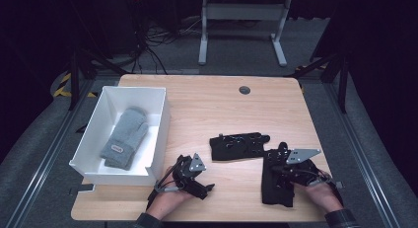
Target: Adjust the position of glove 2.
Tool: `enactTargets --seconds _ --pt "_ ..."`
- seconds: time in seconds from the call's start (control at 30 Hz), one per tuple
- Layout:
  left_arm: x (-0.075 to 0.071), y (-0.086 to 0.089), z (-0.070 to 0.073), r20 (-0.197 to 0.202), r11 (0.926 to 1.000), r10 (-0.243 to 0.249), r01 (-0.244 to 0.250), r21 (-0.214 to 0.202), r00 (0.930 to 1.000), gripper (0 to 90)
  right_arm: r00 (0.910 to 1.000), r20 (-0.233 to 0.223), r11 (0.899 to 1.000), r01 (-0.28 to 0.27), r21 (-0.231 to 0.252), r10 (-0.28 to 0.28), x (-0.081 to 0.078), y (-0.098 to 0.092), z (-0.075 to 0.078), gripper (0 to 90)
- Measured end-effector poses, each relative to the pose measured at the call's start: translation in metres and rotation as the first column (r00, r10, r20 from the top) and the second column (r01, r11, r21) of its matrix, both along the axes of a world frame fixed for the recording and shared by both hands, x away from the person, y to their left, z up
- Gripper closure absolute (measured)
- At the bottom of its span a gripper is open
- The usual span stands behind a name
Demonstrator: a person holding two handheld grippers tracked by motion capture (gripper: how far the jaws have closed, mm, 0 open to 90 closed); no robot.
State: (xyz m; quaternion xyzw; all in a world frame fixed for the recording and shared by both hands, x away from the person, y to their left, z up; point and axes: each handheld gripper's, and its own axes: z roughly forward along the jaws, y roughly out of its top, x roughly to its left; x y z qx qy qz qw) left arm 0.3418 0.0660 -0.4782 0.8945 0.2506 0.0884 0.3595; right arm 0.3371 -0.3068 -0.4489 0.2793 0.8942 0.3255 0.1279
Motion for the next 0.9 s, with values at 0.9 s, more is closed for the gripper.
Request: enactTargets --seconds 0.9 --pt "0.000 -0.002 0.001 -0.008 0.9998 0.016 -0.016 0.009 0.9998 0.2 0.9760 -0.015 0.976 -0.217 0.013 0.217 -0.007 0.041 -0.001 90.0"
